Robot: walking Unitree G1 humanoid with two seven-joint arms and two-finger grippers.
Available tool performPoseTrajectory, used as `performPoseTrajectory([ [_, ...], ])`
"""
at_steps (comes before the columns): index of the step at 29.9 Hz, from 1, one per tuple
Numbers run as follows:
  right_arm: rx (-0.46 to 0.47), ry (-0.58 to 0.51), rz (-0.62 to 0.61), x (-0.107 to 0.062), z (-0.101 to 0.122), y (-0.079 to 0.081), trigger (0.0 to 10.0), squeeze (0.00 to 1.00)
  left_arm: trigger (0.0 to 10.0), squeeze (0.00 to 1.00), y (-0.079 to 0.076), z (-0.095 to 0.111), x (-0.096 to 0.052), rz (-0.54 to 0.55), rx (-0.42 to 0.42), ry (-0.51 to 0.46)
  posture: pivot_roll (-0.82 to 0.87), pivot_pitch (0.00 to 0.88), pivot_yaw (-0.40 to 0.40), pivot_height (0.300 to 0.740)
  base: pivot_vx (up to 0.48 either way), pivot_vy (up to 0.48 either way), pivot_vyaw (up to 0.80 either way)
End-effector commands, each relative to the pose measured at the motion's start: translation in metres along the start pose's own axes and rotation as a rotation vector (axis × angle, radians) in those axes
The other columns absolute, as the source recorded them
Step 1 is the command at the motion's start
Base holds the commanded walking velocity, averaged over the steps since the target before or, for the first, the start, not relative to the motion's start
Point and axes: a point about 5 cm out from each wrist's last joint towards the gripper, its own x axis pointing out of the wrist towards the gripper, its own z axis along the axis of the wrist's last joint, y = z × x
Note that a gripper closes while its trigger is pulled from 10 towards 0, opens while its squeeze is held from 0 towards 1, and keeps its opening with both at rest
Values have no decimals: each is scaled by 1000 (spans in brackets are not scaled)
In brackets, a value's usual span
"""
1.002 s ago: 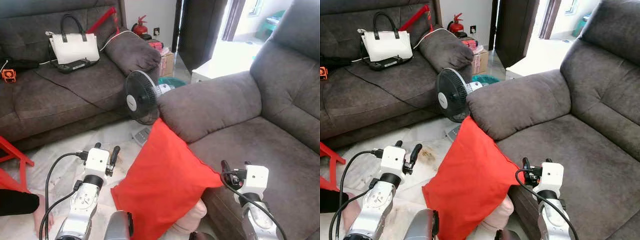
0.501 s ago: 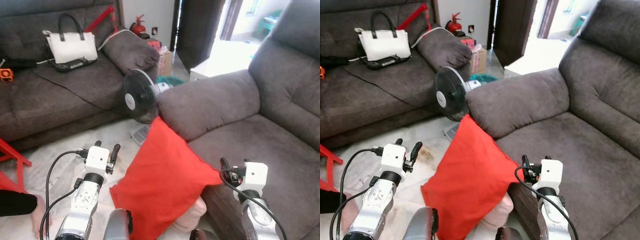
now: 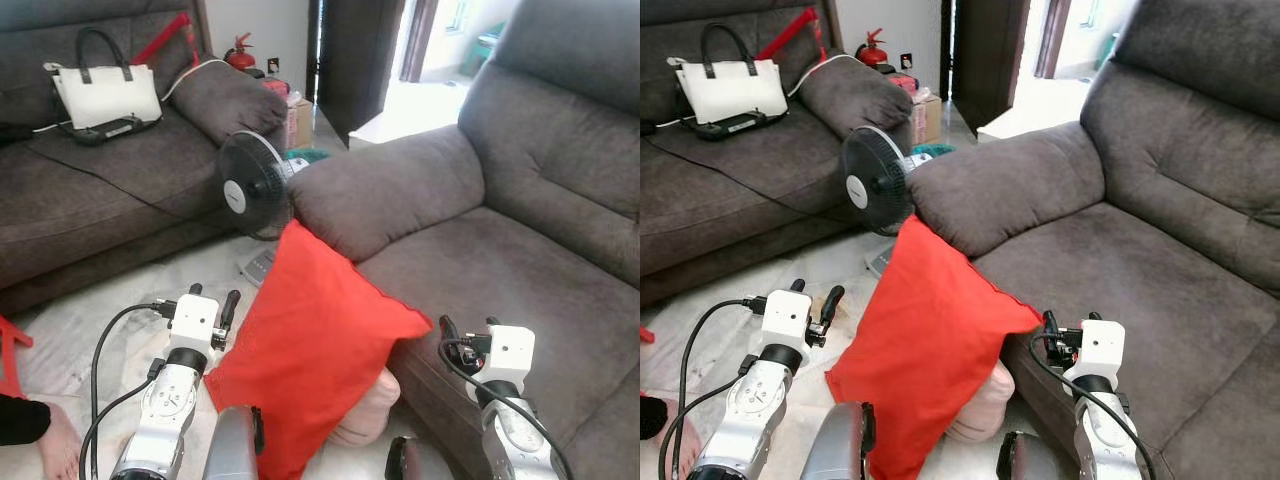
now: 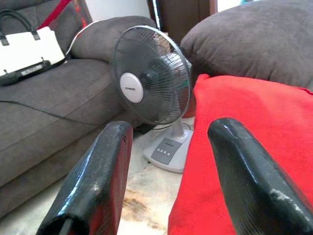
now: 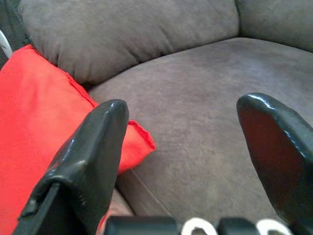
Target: Move the pillow to the sofa from floor
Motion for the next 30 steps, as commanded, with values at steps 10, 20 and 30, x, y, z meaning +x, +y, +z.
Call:
performPoseTrajectory([
  [10, -33, 5, 33, 0, -1, 3, 10000, 0, 10000, 0, -1, -3, 0, -5, -15, 19, 123, 0, -49, 560, 0, 0, 0],
  [20, -43, -1, 63, -2, -1, 5, 10000, 0, 10000, 0, -3, -5, -1, -19, -31, 37, 121, 0, -51, 560, 0, 0, 726],
  [30, -27, 5, 43, -2, -1, 1, 10000, 0, 10000, 0, -3, -5, -2, -17, -39, 37, 123, 0, -54, 560, 0, 0, 240],
])
